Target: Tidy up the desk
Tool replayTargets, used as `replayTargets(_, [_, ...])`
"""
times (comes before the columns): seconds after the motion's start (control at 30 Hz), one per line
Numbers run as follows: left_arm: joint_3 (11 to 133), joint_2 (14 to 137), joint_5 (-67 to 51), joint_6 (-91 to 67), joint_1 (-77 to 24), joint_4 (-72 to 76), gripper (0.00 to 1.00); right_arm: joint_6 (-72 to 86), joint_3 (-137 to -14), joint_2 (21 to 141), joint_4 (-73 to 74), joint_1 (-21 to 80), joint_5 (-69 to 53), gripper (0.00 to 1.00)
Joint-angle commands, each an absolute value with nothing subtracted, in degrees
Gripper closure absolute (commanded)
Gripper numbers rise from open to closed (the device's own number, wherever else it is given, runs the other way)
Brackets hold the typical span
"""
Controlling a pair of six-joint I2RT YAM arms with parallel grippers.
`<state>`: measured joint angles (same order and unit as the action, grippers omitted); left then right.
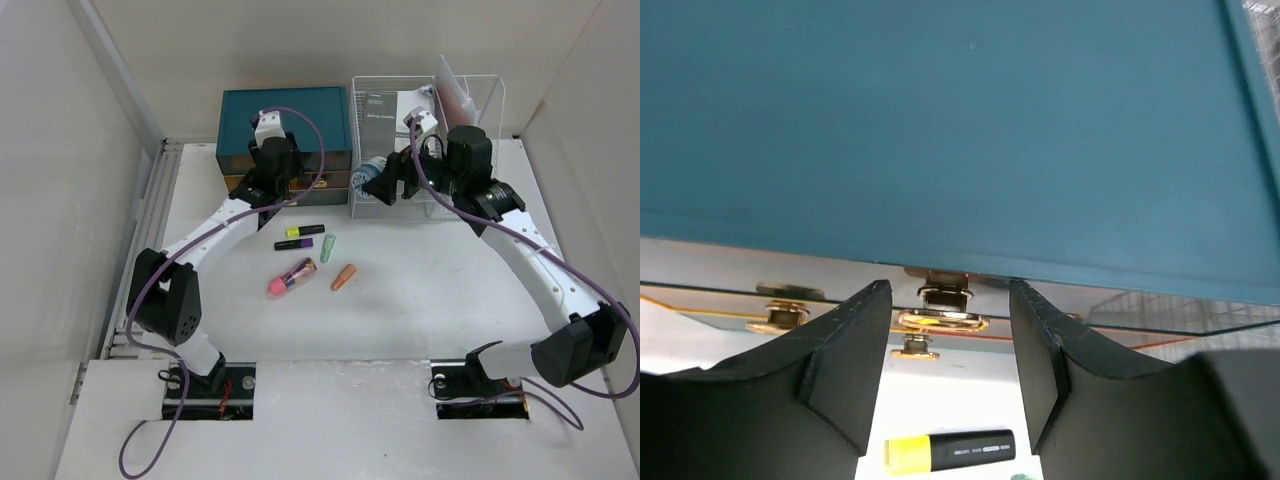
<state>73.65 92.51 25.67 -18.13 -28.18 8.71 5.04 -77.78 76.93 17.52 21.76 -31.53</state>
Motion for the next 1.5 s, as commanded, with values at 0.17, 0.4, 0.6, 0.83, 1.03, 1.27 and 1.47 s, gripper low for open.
replayTargets(0.17, [75.7,93.4,28.5,-18.5,-29.1,6.6,0.53,6.0,-78.5,74.6,12.0,21.5,-33.0,1.0])
replayTargets(0.4, [74.4,93.4,29.0,-18.0,-29.1,7.1,0.52,6.0,-78.5,74.6,12.0,21.5,-33.0,1.0])
replayTargets(0.6, [76.1,95.8,29.0,-17.5,-29.1,7.6,0.51,6.0,-78.0,74.6,12.0,21.5,-33.0,1.0])
replayTargets(0.83, [76.6,97.0,29.0,-17.5,-29.1,7.6,0.51,6.0,-78.0,74.6,12.0,21.5,-33.0,1.0])
replayTargets(1.03, [76.0,97.0,30.1,-17.5,-29.1,7.6,0.71,6.0,-78.0,74.6,12.0,21.5,-33.0,1.0])
replayTargets(1.27, [73.7,95.2,30.7,-17.5,-29.1,8.2,0.89,6.0,-77.4,74.1,12.0,21.5,-33.0,1.0])
replayTargets(1.47, [70.1,92.0,30.1,-18.0,-29.1,8.2,0.96,6.0,-77.4,74.1,12.0,21.5,-33.0,1.0])
